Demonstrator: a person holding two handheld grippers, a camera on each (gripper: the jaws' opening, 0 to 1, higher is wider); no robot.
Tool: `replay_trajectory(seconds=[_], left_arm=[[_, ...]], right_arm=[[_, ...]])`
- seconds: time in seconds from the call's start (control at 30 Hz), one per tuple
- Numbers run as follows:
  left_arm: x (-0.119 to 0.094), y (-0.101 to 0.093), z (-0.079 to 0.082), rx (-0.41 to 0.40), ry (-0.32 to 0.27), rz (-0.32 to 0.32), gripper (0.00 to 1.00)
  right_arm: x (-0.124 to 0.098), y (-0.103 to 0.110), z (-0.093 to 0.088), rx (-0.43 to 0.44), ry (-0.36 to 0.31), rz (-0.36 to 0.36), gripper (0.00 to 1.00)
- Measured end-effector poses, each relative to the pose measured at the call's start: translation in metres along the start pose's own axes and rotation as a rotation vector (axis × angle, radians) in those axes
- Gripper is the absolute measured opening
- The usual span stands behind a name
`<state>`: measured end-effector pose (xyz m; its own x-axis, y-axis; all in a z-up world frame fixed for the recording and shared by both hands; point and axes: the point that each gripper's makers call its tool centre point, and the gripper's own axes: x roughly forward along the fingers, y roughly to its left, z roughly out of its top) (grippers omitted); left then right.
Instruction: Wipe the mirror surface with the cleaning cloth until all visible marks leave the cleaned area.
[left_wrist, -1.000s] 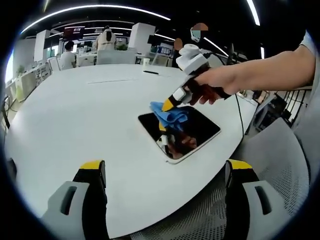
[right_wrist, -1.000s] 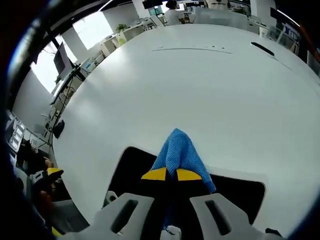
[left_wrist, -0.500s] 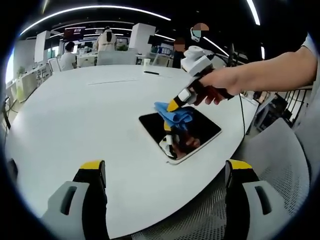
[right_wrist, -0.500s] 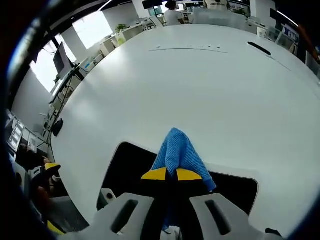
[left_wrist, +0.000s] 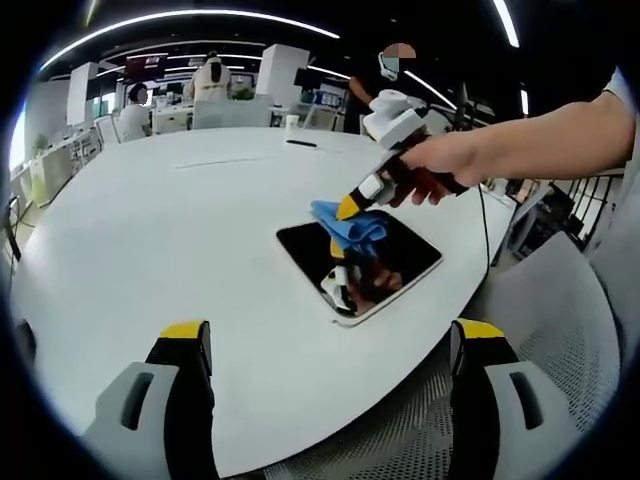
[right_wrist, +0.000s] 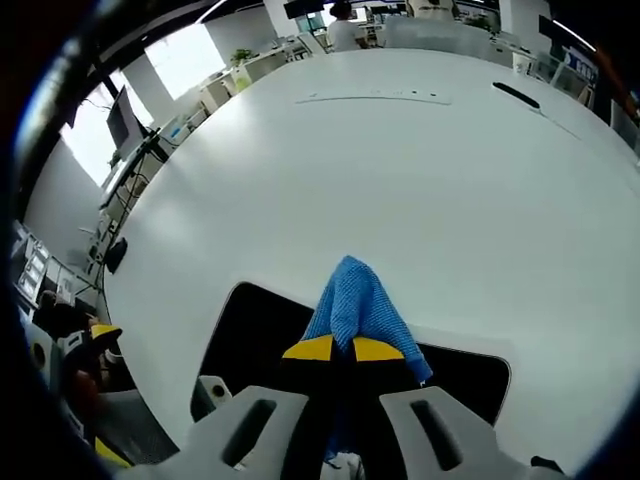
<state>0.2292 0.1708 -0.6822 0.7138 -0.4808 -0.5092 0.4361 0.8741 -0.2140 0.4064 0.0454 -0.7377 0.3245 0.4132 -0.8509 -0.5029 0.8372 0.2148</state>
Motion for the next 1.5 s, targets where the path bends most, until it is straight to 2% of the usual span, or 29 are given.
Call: replay_trajectory(seconds=[0.93,1.23,1.5], left_arm=[[0.0,0.001,0.001,0.001,-0.009,0.001,0.99],[0.0,0.0,0.002,0.008,-0.012,0.003,0.99],[-0.002,0.001,0.007,0.032,-0.035,0.021,0.99]], right_arm=[[-0.016,-0.037,-0.011,0.007,0.026,-0.046,0.0],[-0.015,-0.036,-0.01,0.006,0.014,-0.063,0.0],[-0.02,-0.033,-0.02,0.028,0.007,-0.063,0.0]])
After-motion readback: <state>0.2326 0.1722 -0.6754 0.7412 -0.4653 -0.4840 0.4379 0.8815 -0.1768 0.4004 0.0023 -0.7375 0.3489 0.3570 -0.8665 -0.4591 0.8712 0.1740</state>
